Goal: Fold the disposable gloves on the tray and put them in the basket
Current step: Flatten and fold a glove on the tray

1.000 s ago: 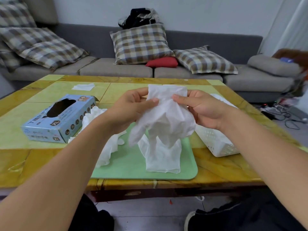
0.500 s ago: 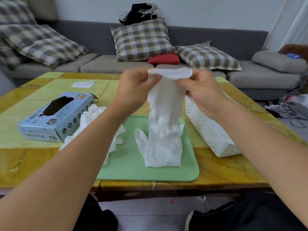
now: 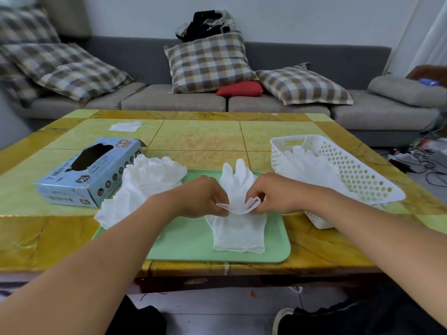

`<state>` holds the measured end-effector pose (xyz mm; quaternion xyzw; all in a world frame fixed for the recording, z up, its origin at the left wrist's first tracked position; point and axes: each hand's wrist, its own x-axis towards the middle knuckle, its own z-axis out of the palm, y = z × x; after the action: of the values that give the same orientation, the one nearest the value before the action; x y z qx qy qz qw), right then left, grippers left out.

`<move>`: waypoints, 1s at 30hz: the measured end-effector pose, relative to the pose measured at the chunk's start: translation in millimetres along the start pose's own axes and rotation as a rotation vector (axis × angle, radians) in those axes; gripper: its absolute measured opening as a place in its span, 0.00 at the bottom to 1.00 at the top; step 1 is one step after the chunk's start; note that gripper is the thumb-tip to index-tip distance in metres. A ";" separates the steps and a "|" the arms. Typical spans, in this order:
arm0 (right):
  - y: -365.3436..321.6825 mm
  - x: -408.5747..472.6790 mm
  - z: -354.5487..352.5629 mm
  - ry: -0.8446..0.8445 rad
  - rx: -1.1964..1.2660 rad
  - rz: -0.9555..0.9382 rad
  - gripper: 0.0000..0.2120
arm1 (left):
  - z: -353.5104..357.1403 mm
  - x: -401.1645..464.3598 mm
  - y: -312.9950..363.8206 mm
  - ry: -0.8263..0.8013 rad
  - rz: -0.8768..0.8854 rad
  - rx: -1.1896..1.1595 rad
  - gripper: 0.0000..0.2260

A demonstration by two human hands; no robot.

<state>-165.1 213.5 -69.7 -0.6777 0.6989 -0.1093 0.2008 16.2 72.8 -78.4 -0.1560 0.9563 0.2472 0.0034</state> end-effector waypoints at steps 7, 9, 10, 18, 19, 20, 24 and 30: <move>-9.2 -5.7 -5.3 -0.139 0.004 -0.005 0.04 | 0.2 -8.0 3.2 -0.142 0.040 -0.040 0.05; -10.3 -5.9 -3.2 -0.206 0.002 0.016 0.09 | 4.8 -7.2 4.8 -0.191 0.046 -0.020 0.07; -11.0 -6.5 -3.2 -0.252 -0.004 0.025 0.12 | 5.8 -7.0 6.3 -0.213 0.045 -0.010 0.09; 8.1 1.8 -32.1 0.318 0.241 0.203 0.05 | -9.8 -0.5 5.4 0.010 -0.057 0.012 0.20; 14.9 11.2 -30.7 0.477 0.126 0.246 0.05 | -10.7 1.4 2.4 0.082 -0.073 0.063 0.21; 20.7 20.5 -28.1 0.513 0.002 0.302 0.06 | -9.7 3.9 -0.6 0.117 -0.102 0.117 0.23; 32.7 48.3 -9.7 0.237 -0.223 0.536 0.07 | -2.5 13.1 -12.1 0.005 -0.233 0.217 0.38; 32.2 56.1 -5.6 0.241 -0.172 0.532 0.12 | 0.8 14.4 -29.1 -0.107 -0.265 0.236 0.44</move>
<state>-196.7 159.0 -85.8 -0.4675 0.8774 -0.0727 0.0799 11.2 44.8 -94.0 -0.2657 0.9482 0.1386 0.1050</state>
